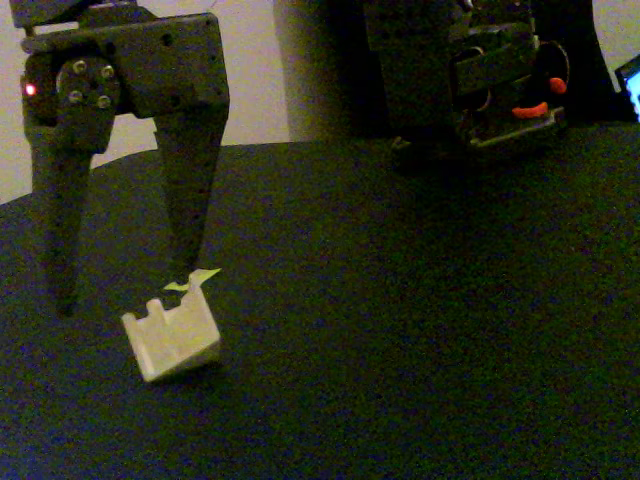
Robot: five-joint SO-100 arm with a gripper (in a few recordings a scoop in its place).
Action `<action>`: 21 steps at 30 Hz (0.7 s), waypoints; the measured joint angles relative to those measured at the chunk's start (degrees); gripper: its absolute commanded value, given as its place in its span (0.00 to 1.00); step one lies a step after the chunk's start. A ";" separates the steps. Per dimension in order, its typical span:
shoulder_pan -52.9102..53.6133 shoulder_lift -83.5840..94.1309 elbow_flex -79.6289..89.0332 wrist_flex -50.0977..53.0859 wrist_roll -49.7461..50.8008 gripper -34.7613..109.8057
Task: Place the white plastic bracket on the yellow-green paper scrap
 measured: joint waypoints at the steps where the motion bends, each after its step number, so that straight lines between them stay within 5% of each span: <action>1: 0.00 0.00 0.18 0.00 0.00 0.45; 21: -1.49 9.32 13.01 0.00 1.93 0.47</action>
